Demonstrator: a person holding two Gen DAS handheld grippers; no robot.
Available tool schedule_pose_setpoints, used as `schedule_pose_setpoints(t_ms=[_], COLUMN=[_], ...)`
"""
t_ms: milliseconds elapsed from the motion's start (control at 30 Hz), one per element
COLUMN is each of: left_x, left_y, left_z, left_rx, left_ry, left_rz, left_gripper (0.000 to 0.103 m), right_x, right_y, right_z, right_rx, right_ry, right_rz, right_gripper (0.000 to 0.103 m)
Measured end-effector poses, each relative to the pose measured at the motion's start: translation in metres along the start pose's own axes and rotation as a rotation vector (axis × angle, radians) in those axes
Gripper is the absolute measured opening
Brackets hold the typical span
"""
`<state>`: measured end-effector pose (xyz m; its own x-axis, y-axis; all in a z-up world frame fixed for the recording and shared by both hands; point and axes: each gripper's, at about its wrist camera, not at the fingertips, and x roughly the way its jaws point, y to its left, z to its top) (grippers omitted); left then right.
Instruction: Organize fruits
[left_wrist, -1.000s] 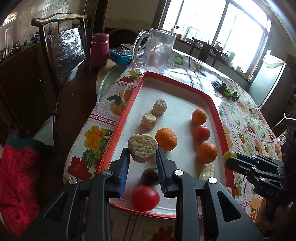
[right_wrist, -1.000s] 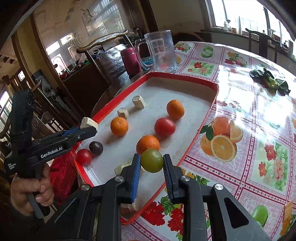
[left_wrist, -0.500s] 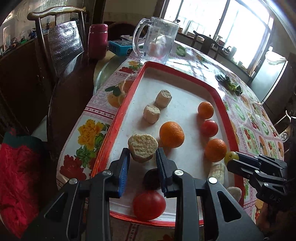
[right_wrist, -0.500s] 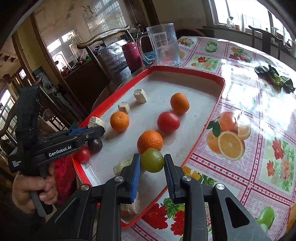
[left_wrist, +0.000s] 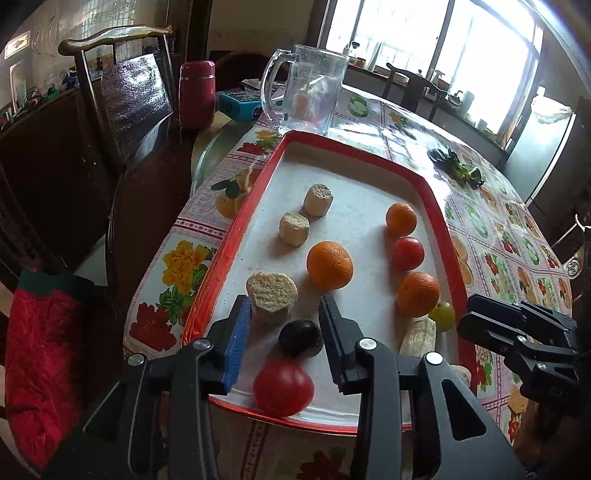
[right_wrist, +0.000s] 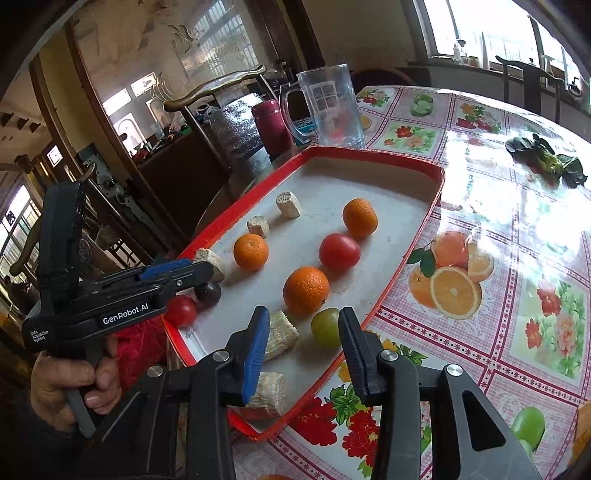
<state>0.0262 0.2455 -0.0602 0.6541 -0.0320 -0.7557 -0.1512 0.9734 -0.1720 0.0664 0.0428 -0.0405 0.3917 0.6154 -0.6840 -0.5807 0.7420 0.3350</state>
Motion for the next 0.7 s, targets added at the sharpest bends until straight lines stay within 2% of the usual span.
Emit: schedule_pose_setpoints(t_ms=[133,200,267,433,500,567,700], left_x=[-0.011,-0.018,-0.024,-0.033,-0.036,-0.040,-0.050], left_y=[-0.007,-0.012,-0.017,-0.029,-0.033,-0.037,-0.044], left_z=[-0.001,-0.003,-0.004,-0.007,-0.009,-0.012,-0.019], left_rx=[0.005,0.014,0.024,0.044,0.055,0.064,0.103], left_ry=[-0.021,-0.040,-0.058,-0.071,-0.075,-0.082,-0.092], left_rz=[-0.002,0.004,0.004,0.010,0.017,0.028,0.057], left_gripper=[0.041,0.051,0.056,0.060,0.067,0.074,0.076], right_x=[-0.014,-0.021,-0.028,-0.046,-0.052,-0.056,-0.065], right_y=[-0.003,-0.005,-0.007,-0.014,-0.016,-0.017,-0.015], right_z=[-0.002,-0.003,-0.005,-0.012,-0.015,-0.016,-0.017], right_rx=[0.009,0.009,0.012,0.003,-0.012,-0.039,-0.130], right_ry=[-0.031,-0.043,-0.052,-0.075,-0.088,-0.094,-0.086], right_rz=[0.007,0.007,0.007,0.006,0.001,-0.002,-0.004], right_gripper=[0.049,0.050,0.053,0.068,0.075,0.077,0.087])
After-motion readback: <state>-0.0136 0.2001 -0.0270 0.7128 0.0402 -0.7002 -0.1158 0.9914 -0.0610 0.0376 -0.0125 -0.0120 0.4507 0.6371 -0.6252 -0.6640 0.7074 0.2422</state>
